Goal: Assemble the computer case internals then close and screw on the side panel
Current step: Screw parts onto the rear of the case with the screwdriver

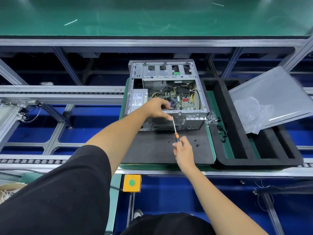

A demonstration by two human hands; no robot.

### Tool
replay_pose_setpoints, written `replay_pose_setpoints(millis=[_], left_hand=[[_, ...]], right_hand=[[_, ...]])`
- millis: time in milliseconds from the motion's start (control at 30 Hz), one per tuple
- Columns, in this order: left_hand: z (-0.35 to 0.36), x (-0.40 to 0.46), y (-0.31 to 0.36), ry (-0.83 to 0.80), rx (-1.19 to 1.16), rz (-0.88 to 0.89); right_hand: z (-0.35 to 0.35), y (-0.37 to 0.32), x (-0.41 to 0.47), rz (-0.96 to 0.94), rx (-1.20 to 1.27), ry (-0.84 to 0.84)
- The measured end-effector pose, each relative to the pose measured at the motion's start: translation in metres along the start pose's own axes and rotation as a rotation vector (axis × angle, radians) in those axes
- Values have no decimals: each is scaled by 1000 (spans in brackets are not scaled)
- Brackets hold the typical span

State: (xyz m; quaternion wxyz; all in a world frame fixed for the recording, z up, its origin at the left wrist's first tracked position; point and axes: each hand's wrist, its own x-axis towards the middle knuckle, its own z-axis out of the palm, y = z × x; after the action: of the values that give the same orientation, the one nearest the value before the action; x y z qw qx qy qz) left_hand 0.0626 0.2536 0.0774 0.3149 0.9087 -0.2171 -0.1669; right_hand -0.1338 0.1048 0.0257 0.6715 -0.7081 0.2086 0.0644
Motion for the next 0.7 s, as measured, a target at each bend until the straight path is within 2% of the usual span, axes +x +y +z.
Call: replay_pose_setpoints(millis=[367,700], left_hand=[[-1,-2,1,6,-2,-5],[-3,-3,0,-9,-7,14]], right_hand=[[1,2,1,-33,-41,-2],[12,-13,-7,-29,-140,107]])
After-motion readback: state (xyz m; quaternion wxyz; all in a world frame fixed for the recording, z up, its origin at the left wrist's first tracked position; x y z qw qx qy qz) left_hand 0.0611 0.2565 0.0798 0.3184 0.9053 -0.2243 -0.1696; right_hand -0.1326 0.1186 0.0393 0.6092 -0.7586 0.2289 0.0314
